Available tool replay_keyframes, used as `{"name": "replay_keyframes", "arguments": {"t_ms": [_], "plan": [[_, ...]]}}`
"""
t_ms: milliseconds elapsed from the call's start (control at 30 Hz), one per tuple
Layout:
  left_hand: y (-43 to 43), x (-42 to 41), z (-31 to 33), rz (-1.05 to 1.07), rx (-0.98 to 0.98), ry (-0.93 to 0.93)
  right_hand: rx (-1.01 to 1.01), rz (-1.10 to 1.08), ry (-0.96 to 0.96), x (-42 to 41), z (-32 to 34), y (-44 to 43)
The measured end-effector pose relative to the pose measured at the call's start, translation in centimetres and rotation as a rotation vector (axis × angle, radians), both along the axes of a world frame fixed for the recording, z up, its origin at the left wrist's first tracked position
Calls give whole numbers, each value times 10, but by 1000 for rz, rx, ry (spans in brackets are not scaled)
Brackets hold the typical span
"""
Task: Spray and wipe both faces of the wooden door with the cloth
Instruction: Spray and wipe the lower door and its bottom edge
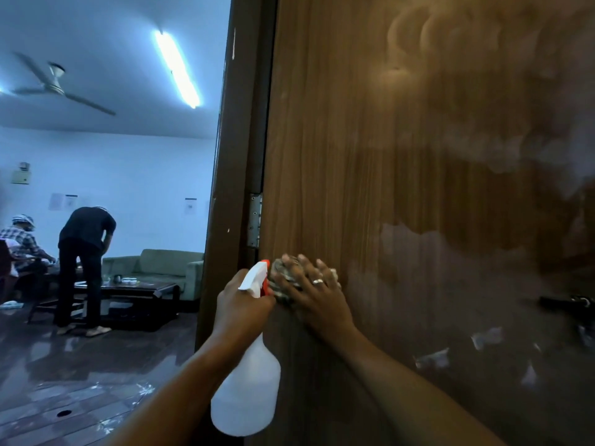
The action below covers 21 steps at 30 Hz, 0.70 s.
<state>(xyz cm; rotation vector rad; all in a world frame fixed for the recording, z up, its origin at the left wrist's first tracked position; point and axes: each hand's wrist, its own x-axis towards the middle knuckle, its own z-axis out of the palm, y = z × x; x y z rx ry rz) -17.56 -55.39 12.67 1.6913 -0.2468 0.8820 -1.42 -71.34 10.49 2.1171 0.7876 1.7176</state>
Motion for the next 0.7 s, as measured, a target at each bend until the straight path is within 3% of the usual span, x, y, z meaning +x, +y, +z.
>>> {"name": "replay_keyframes", "arguments": {"t_ms": [133,233,300,400,500,567,700], "plan": [[-3,8,-4,-22,14,25,269,-63,27,-8,-5,-59],[-10,15,-6,-13,22,36,549,-123,55,-18,35,-68],[-14,20,-2,-19,17,30,633,-100,60,-18,64,-57],[-23,33,6,-30,20,5,530,-73,49,-9,78,-44],[-35,41,12,-28,0,10,193,-30,-6,-3,40,-64],[-43,45,13,-36,-13,28,87,-36,-12,-2,11,-94],[-63,46,13,-5,-2,24,341,-122,45,-7,8,-153]]}}
